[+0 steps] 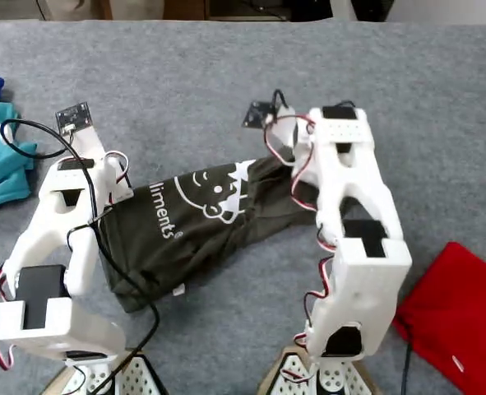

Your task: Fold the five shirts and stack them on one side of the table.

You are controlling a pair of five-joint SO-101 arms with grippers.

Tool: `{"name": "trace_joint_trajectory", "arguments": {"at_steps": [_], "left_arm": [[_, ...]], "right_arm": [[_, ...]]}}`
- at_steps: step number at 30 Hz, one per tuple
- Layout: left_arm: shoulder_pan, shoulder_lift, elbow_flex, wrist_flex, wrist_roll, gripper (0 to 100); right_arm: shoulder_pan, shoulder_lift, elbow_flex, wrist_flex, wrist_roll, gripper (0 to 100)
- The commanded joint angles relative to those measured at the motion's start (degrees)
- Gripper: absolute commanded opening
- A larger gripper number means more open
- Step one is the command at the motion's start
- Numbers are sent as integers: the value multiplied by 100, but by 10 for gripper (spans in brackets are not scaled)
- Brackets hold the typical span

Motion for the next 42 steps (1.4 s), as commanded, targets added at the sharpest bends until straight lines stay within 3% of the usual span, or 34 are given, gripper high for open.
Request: {"name": "trace_joint_trajectory", "arguments": {"at_steps": [1,11,18,24,31,42], "left_arm": [[53,-66,-237,26,-53,21],[53,-66,-237,26,-53,21],[105,-154,-167,273,-211,21],[413,-1411,26,941,-264,21],[1213,-3433,932,2075,-536,21],[1354,-4075,3490,1160,-1662,21]], "right_arm": [[-145,57,-796,-44,-35,6],[-338,611,-1429,97,-290,7],[-259,-435,-1763,1530,-387,6],[22,-1464,-998,1873,-686,6],[233,-2141,708,1345,-1284,6],[444,-3468,3266,-290,-1319,6]]}}
